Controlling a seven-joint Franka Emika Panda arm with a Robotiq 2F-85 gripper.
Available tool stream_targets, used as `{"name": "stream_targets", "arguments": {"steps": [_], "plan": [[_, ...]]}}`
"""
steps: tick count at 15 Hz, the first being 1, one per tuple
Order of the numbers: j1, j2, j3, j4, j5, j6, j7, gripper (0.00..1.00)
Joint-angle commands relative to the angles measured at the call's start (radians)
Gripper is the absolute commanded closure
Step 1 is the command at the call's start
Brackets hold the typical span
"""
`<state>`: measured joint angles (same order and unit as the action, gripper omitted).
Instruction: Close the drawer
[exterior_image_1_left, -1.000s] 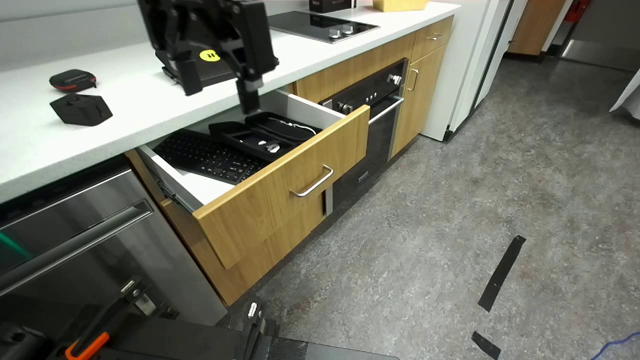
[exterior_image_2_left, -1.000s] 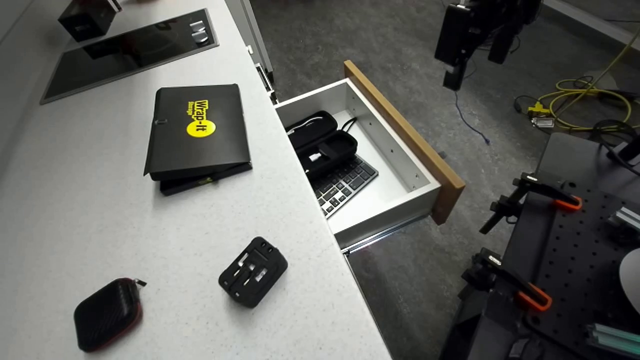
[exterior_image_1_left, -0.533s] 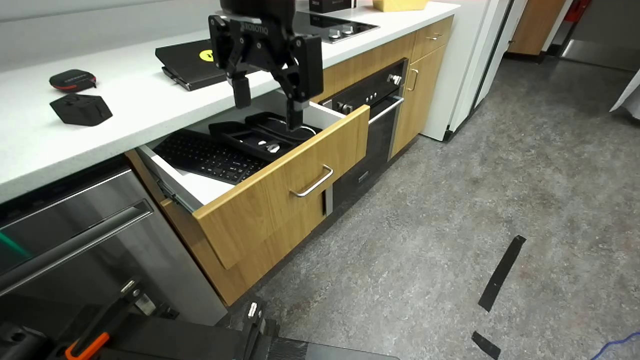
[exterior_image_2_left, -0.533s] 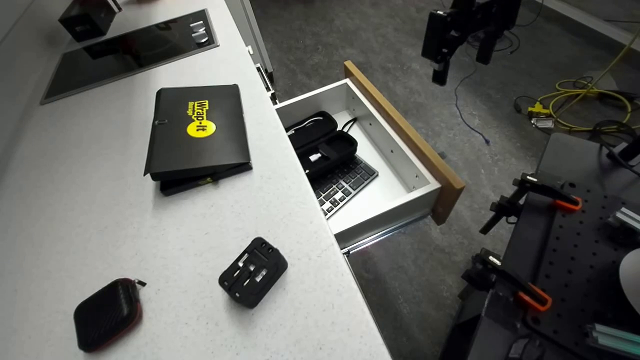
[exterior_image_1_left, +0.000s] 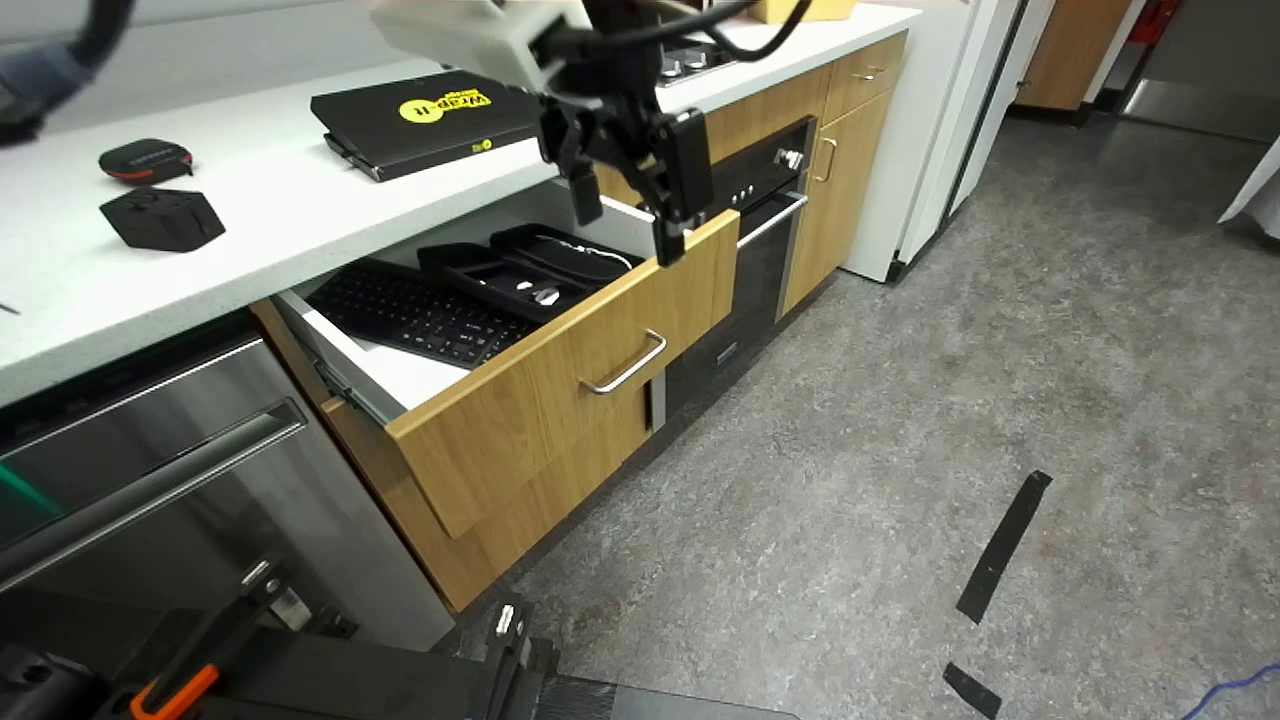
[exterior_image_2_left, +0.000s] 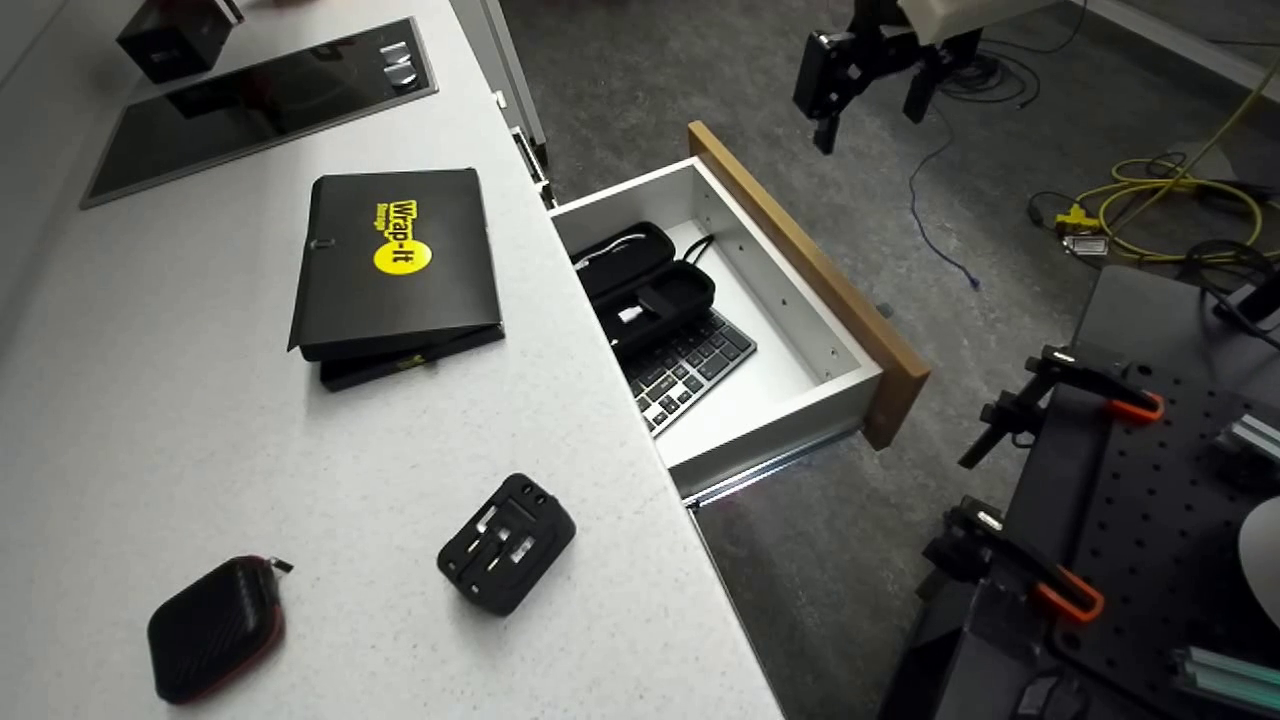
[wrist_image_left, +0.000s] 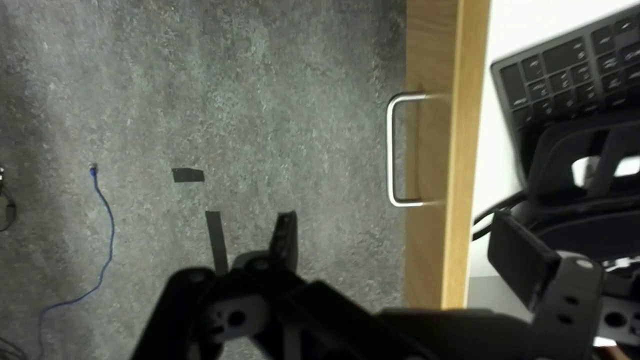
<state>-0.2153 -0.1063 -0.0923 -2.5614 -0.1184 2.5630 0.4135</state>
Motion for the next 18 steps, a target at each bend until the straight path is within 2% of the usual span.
{"name": "stream_targets", "arguments": {"steps": [1, 5, 8, 11, 13, 18], "plan": [[-0.039, 0.205, -0.028, 0.103, -0.194, 0.132, 0.259, 0.00], [0.036, 0.365, -0.181, 0.210, -0.406, 0.182, 0.532, 0.00], [0.098, 0.500, -0.243, 0.301, -0.391, 0.167, 0.631, 0.00], [0.118, 0.602, -0.229, 0.362, -0.264, 0.169, 0.611, 0.00], [0.118, 0.659, -0.196, 0.400, -0.171, 0.166, 0.559, 0.00], [0.058, 0.708, -0.040, 0.479, 0.092, 0.109, 0.351, 0.00]]}}
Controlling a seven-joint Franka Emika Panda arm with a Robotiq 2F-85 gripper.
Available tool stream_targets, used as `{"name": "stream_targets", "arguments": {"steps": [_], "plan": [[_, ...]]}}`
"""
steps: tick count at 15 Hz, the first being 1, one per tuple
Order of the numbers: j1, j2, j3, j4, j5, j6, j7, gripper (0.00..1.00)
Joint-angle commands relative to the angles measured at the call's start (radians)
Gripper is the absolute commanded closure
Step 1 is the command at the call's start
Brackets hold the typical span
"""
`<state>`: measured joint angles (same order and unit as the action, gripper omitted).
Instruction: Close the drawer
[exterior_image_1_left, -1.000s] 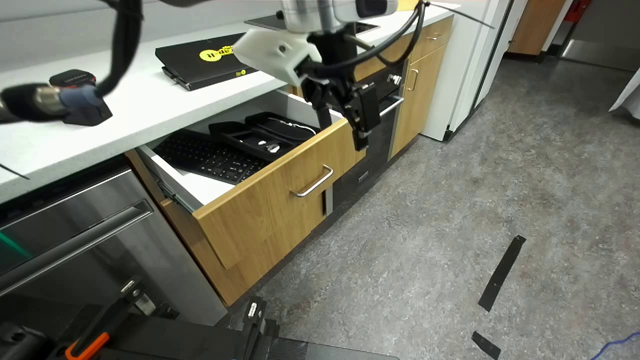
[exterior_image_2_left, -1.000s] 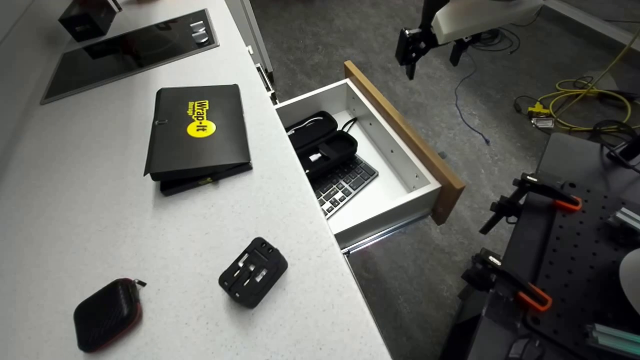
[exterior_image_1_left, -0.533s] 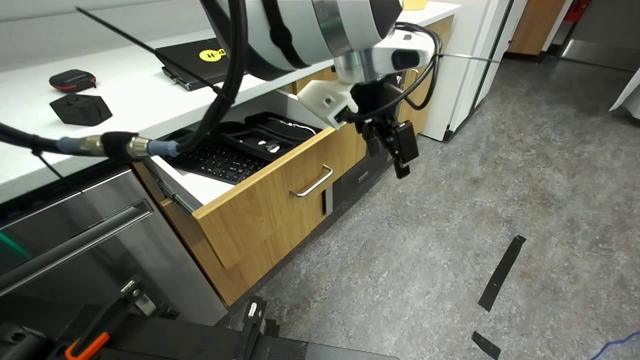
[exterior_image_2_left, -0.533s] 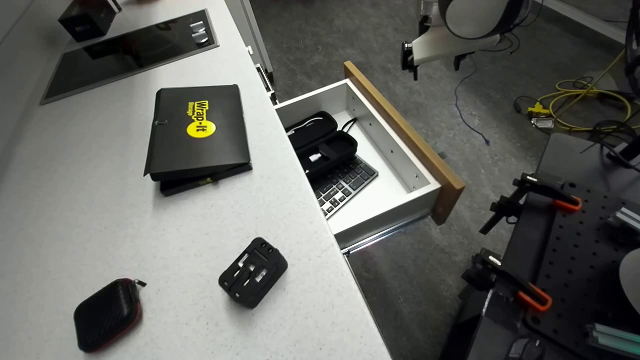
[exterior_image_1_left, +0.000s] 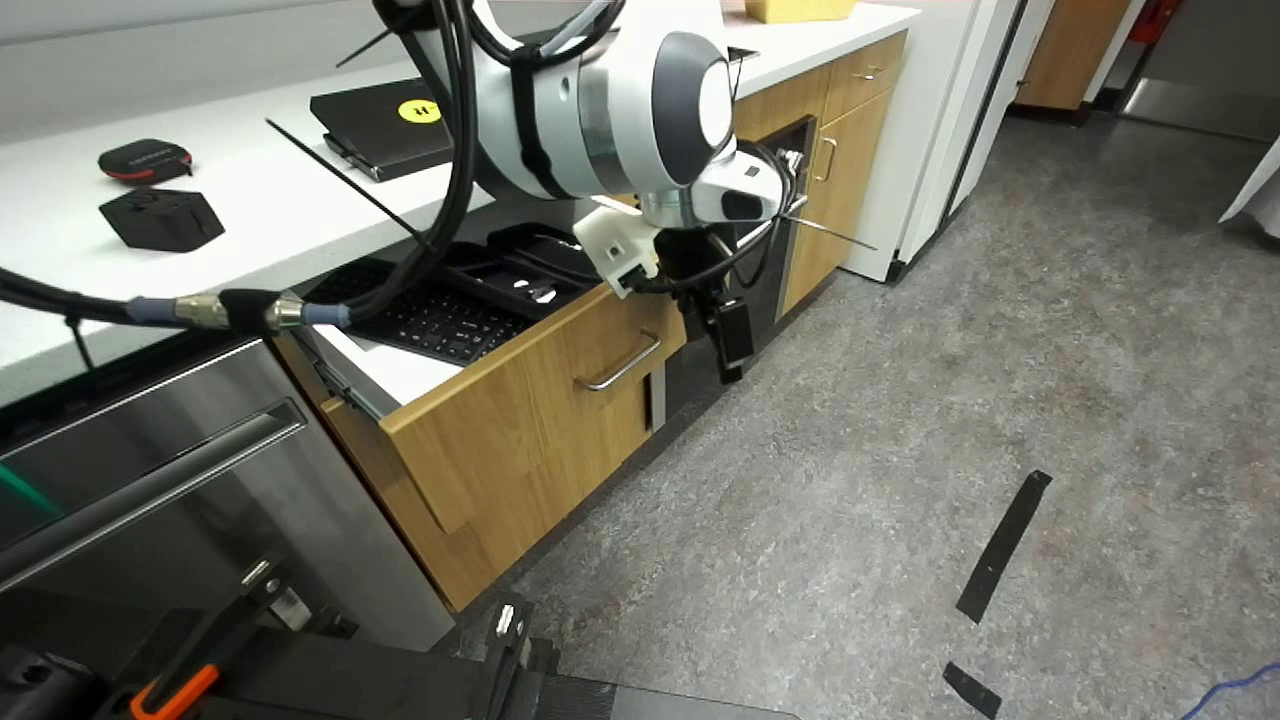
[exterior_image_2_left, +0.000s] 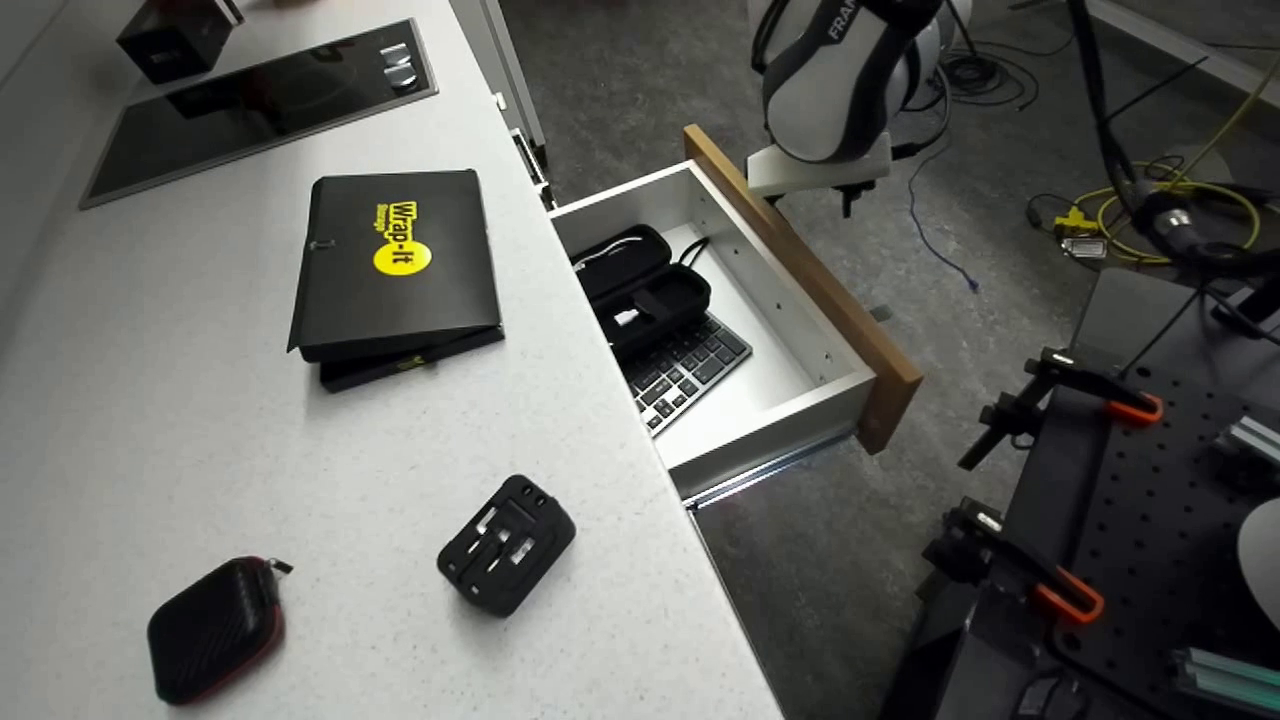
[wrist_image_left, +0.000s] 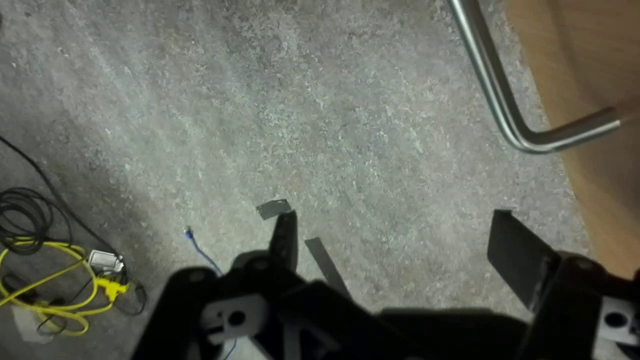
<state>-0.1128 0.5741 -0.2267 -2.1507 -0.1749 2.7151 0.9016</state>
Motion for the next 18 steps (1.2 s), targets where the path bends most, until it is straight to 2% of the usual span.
{"name": "stream_targets", "arguments": {"steps": [1, 4, 7, 8, 9, 12, 15, 18], "plan": [[-0.055, 0.034, 0.125, 0.089, 0.205, -0.063, -0.186, 0.00], [-0.031, 0.059, 0.165, 0.153, 0.305, -0.106, -0.280, 0.00], [0.004, 0.072, 0.187, 0.214, 0.351, -0.160, -0.327, 0.00], [0.015, 0.075, 0.187, 0.234, 0.356, -0.191, -0.336, 0.00], [0.031, 0.052, 0.147, 0.172, 0.345, -0.140, -0.312, 0.00], [0.050, 0.057, 0.158, 0.206, 0.352, -0.169, -0.316, 0.00], [0.049, 0.063, 0.156, 0.209, 0.352, -0.169, -0.320, 0.00], [-0.009, 0.095, 0.246, 0.252, 0.464, -0.211, -0.423, 0.00]]}}
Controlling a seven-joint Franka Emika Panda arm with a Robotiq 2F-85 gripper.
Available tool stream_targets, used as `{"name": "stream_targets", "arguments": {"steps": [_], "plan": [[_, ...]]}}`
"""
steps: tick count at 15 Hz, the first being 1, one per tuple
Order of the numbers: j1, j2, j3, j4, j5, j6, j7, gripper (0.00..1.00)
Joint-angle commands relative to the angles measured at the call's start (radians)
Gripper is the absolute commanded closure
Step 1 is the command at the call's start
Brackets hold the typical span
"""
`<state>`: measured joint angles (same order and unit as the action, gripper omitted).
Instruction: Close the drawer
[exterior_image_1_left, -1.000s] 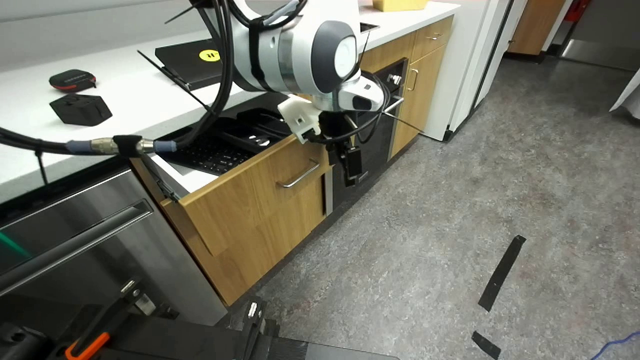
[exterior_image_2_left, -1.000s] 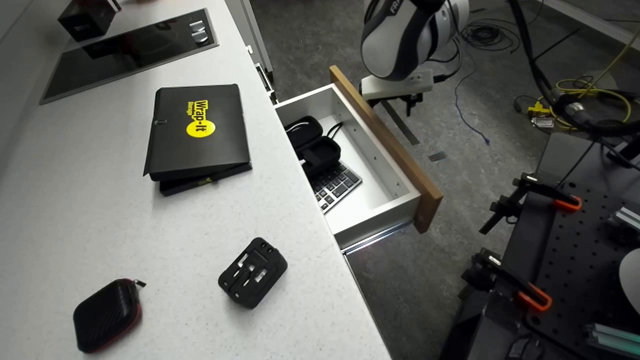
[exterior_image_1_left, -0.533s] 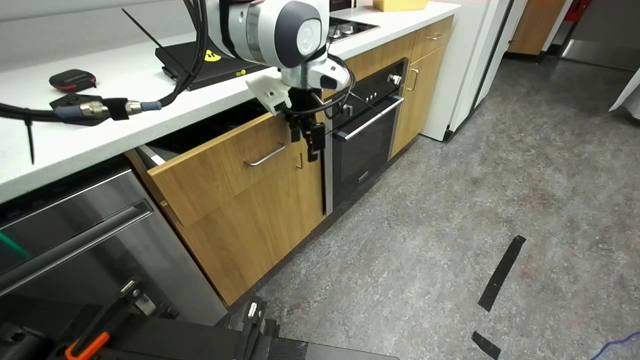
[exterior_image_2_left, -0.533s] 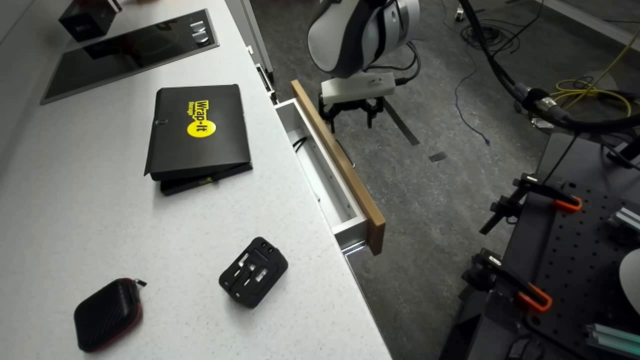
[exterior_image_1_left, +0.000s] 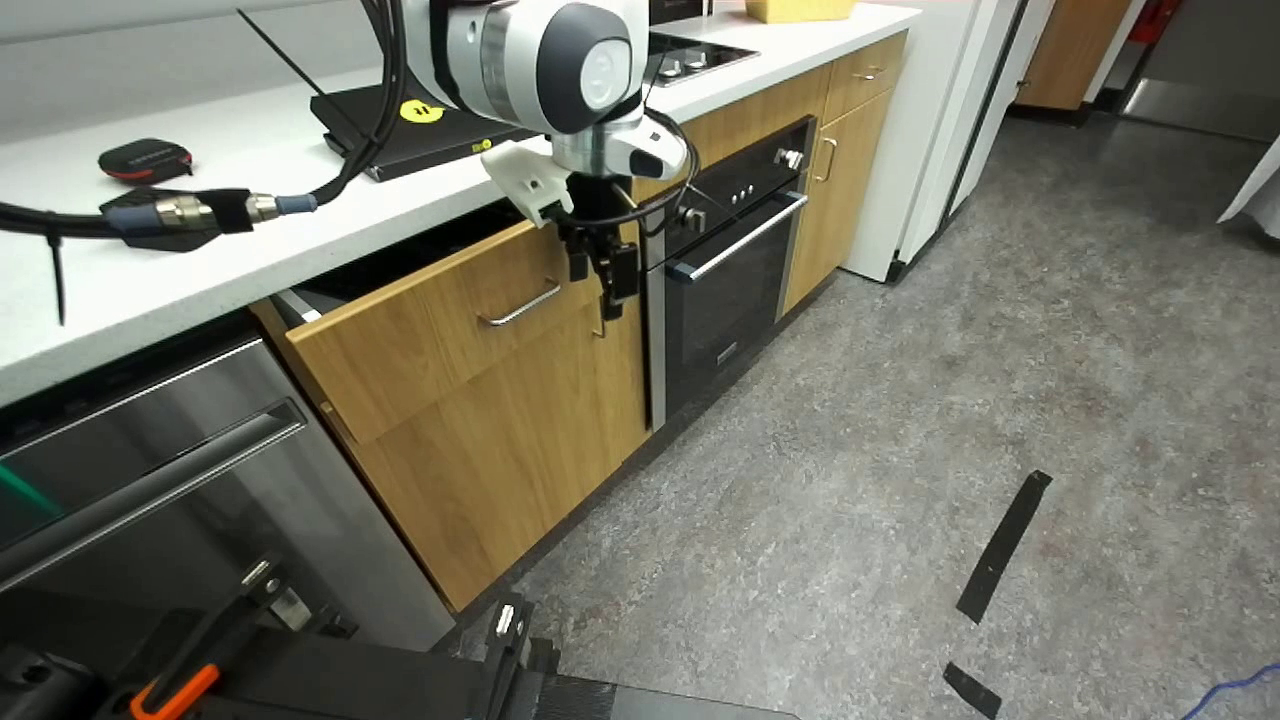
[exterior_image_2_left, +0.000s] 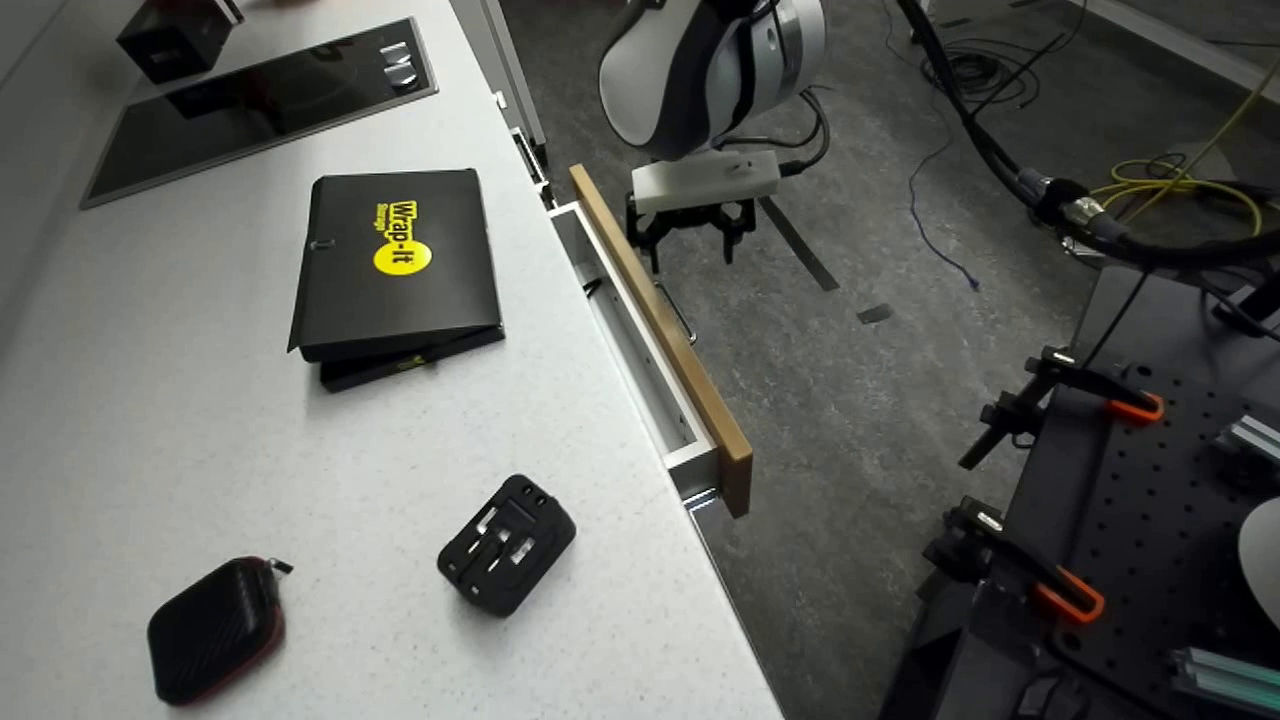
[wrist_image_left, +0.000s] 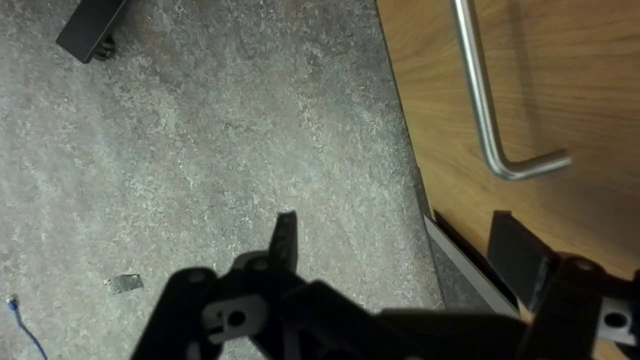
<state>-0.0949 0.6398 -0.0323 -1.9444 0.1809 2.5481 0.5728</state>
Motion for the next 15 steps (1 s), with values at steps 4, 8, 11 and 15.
{"name": "stream_targets", "arguments": {"steps": [4, 8, 11, 15], "plan": [[-0.046, 0.089, 0.116, 0.102, 0.237, -0.077, -0.196, 0.00], [-0.041, 0.156, 0.145, 0.189, 0.292, -0.129, -0.224, 0.00], [-0.007, 0.187, 0.124, 0.232, 0.280, -0.164, -0.177, 0.00], [-0.012, 0.169, 0.097, 0.212, 0.276, -0.114, -0.187, 0.00]]}}
